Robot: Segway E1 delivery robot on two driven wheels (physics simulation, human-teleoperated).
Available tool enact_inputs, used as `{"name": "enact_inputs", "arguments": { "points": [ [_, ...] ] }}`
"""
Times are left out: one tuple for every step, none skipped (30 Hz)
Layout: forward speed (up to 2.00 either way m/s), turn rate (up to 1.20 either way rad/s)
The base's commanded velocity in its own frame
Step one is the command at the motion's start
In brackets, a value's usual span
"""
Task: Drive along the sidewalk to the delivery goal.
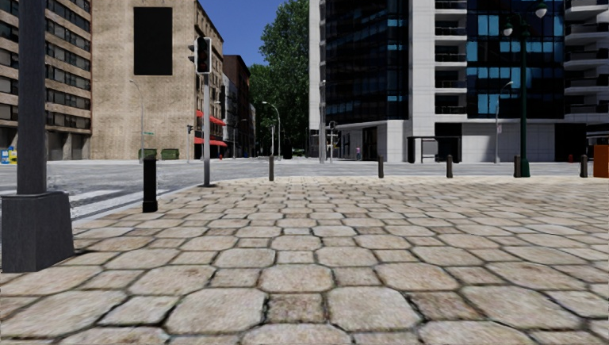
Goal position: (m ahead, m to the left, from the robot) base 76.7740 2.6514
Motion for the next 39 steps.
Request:
{"name": "enact_inputs", "arguments": {
  "points": [
    [2.00,0.00],
    [2.00,0.00],
    [2.00,0.00],
    [2.00,0.00],
    [2.00,0.00],
    [2.00,0.00],
    [2.00,0.00],
    [2.00,0.00],
    [2.00,0.00],
    [2.00,0.00],
    [2.00,0.00],
    [2.00,0.00],
    [2.00,-0.49],
    [2.00,-0.86],
    [2.00,-0.94],
    [2.00,-0.97],
    [2.00,-0.97],
    [2.00,-0.98],
    [2.00,-0.99],
    [2.00,-1.06],
    [2.00,-1.12],
    [2.00,-1.13],
    [2.00,-1.14],
    [2.00,-1.14],
    [2.00,-1.14],
    [2.00,-1.14],
    [2.00,-1.14],
    [2.00,-1.14],
    [2.00,-1.14],
    [2.00,-1.14],
    [2.00,-1.14],
    [2.00,-1.14],
    [2.00,-1.14],
    [2.00,-1.14],
    [2.00,-1.14],
    [2.00,-1.14],
    [2.00,-1.14],
    [2.00,-1.14],
    [2.00,-1.14]
  ]
}}
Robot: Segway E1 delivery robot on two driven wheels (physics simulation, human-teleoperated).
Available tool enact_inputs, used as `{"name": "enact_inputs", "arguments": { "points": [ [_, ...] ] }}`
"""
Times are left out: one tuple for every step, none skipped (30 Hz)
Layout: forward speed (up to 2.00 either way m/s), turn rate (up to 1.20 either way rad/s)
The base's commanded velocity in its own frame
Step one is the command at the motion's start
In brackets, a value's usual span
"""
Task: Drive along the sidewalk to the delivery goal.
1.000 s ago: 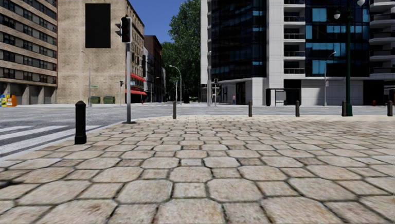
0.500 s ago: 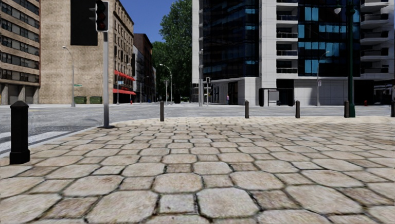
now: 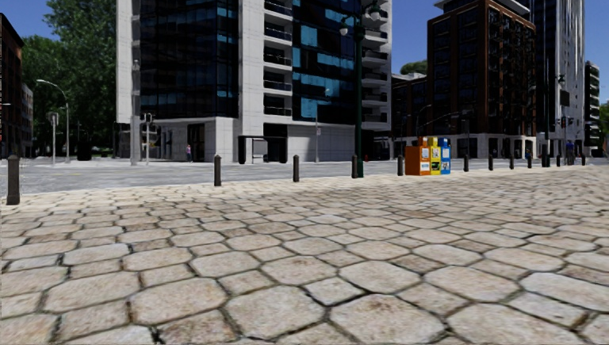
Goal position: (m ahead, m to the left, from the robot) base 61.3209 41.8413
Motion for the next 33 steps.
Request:
{"name": "enact_inputs", "arguments": {
  "points": [
    [2.00,-1.14],
    [2.00,-1.14],
    [2.00,-1.14],
    [2.00,-1.14],
    [2.00,-1.14],
    [2.00,-1.14],
    [2.00,-1.14],
    [2.00,-1.14],
    [2.00,-1.14],
    [2.00,-1.14],
    [2.00,-1.14],
    [2.00,-1.14],
    [2.00,-1.14],
    [2.00,-1.14],
    [2.00,-1.14],
    [2.00,-1.14],
    [2.00,-0.02],
    [2.00,-0.02],
    [2.00,0.00],
    [2.00,0.00],
    [2.00,0.00],
    [2.00,0.00],
    [2.00,0.00],
    [2.00,0.00],
    [2.00,0.00],
    [2.00,0.00],
    [2.00,0.00],
    [2.00,0.00],
    [2.00,0.00],
    [2.00,0.00],
    [2.00,0.00],
    [2.00,0.00],
    [2.00,0.00]
  ]
}}
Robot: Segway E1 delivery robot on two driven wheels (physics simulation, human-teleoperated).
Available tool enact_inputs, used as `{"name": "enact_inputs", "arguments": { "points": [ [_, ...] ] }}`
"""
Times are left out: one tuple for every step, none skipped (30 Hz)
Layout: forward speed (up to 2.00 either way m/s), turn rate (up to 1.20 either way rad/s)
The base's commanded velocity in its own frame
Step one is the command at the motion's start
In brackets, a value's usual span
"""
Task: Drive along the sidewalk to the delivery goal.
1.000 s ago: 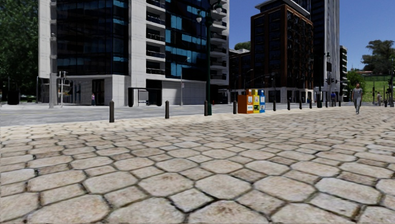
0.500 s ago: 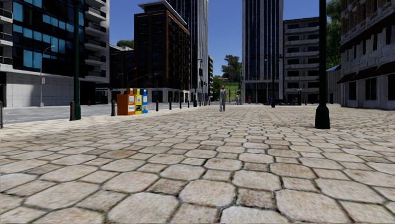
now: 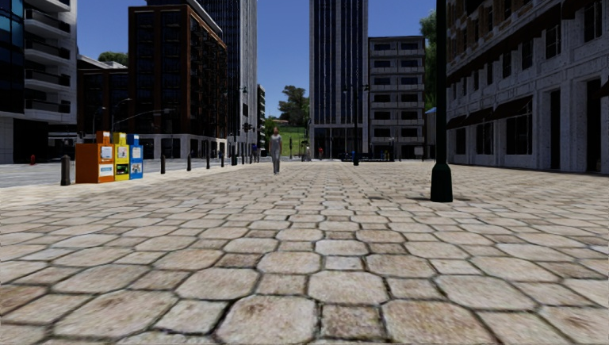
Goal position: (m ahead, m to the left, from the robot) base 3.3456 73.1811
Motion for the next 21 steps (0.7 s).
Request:
{"name": "enact_inputs", "arguments": {
  "points": [
    [2.00,0.00],
    [2.00,0.00],
    [2.00,0.00],
    [2.00,0.00],
    [2.00,0.00],
    [2.00,0.00],
    [2.00,0.00],
    [2.00,0.00],
    [2.00,0.00],
    [2.00,0.00],
    [2.00,0.00],
    [2.00,0.00],
    [2.00,-0.06],
    [2.00,-0.19],
    [2.00,-0.23],
    [2.00,-0.23],
    [2.00,-0.24],
    [2.00,-0.24],
    [2.00,-0.40],
    [2.00,-0.69],
    [2.00,-1.06]
  ]
}}
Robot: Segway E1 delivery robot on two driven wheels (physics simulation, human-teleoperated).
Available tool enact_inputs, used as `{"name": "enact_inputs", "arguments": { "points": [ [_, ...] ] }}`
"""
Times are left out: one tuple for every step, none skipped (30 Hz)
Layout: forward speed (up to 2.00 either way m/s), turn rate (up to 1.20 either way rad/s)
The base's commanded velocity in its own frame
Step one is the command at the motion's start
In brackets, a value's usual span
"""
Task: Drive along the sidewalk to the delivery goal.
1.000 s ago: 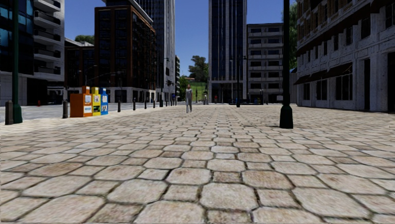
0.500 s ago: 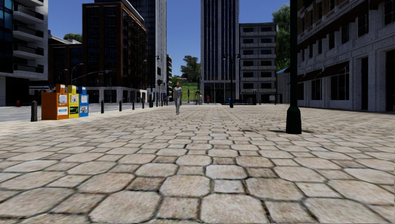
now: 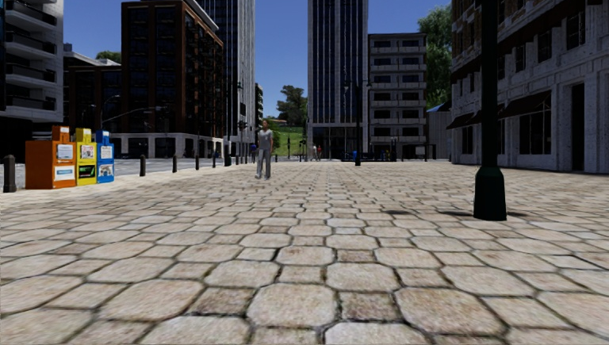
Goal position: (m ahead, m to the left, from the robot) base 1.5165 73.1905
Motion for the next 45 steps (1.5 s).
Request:
{"name": "enact_inputs", "arguments": {
  "points": [
    [2.00,-1.20],
    [2.00,-1.20],
    [2.00,-1.16],
    [2.00,-0.15],
    [2.00,-0.02],
    [2.00,0.00],
    [2.00,0.00],
    [2.00,0.00],
    [2.00,0.00],
    [2.00,0.00],
    [2.00,0.00],
    [2.00,0.00],
    [2.00,0.00],
    [2.00,0.00],
    [2.00,0.00],
    [2.00,0.00],
    [2.00,0.00],
    [2.00,0.00],
    [2.00,0.00],
    [2.00,0.00],
    [2.00,0.00],
    [2.00,0.00],
    [2.00,0.00],
    [2.00,0.00],
    [2.00,0.00],
    [2.00,0.00],
    [2.00,0.00],
    [2.00,0.00],
    [2.00,0.00],
    [2.00,0.00],
    [2.00,0.00],
    [2.00,0.00],
    [2.00,0.00],
    [2.00,0.00],
    [2.00,0.00],
    [2.00,0.00],
    [2.00,0.00],
    [2.00,0.00],
    [2.00,0.00],
    [2.00,0.00],
    [2.00,0.00],
    [2.00,0.00],
    [2.00,0.00],
    [2.00,0.00],
    [2.00,0.00]
  ]
}}
